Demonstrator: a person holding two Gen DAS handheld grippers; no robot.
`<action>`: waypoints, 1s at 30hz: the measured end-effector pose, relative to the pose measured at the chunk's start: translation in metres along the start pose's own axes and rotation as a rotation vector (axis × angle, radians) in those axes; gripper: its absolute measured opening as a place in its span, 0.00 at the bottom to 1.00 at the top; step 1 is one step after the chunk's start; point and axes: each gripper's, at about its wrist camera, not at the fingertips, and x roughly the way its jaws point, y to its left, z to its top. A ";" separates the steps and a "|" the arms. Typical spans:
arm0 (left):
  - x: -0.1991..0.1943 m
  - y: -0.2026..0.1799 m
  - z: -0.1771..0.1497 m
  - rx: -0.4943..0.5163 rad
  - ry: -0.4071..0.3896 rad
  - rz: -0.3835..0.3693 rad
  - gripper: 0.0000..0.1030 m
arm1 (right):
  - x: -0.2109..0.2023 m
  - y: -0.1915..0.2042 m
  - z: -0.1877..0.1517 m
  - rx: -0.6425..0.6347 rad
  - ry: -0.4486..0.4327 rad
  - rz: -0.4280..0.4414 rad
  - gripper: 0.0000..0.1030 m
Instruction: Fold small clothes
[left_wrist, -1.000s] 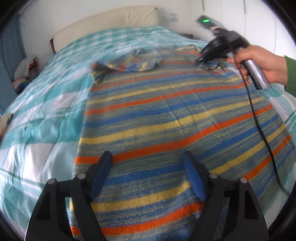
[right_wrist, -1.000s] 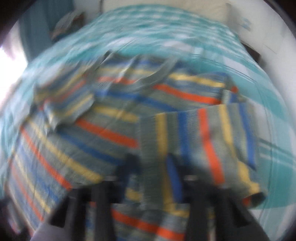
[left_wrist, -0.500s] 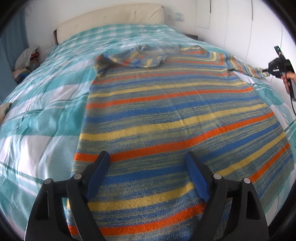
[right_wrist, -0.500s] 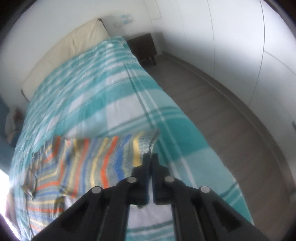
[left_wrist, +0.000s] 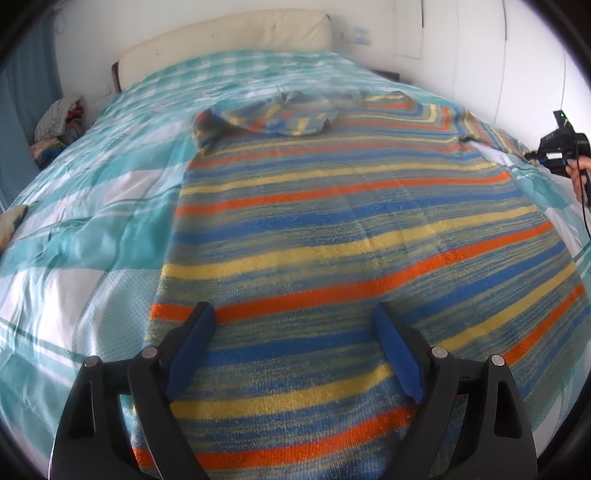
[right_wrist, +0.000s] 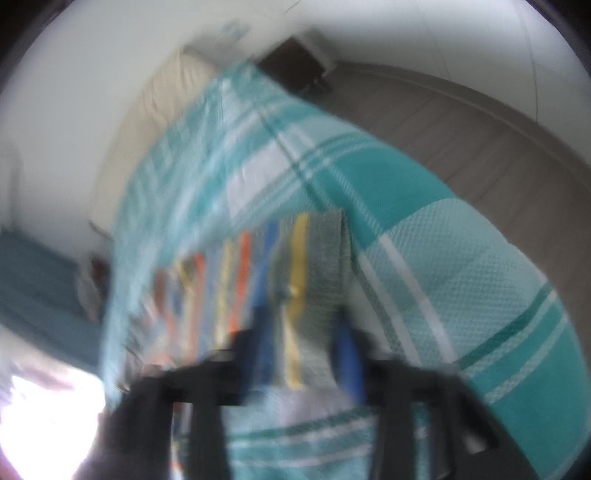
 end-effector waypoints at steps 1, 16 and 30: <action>0.000 0.000 0.000 -0.001 0.001 0.002 0.87 | 0.002 0.007 -0.001 -0.055 0.014 -0.063 0.03; -0.097 0.019 0.101 0.079 -0.051 -0.104 0.90 | -0.072 0.031 -0.063 -0.274 -0.296 -0.377 0.79; 0.158 -0.028 0.198 0.306 0.211 0.028 0.23 | -0.080 0.097 -0.173 -0.419 -0.355 -0.107 0.79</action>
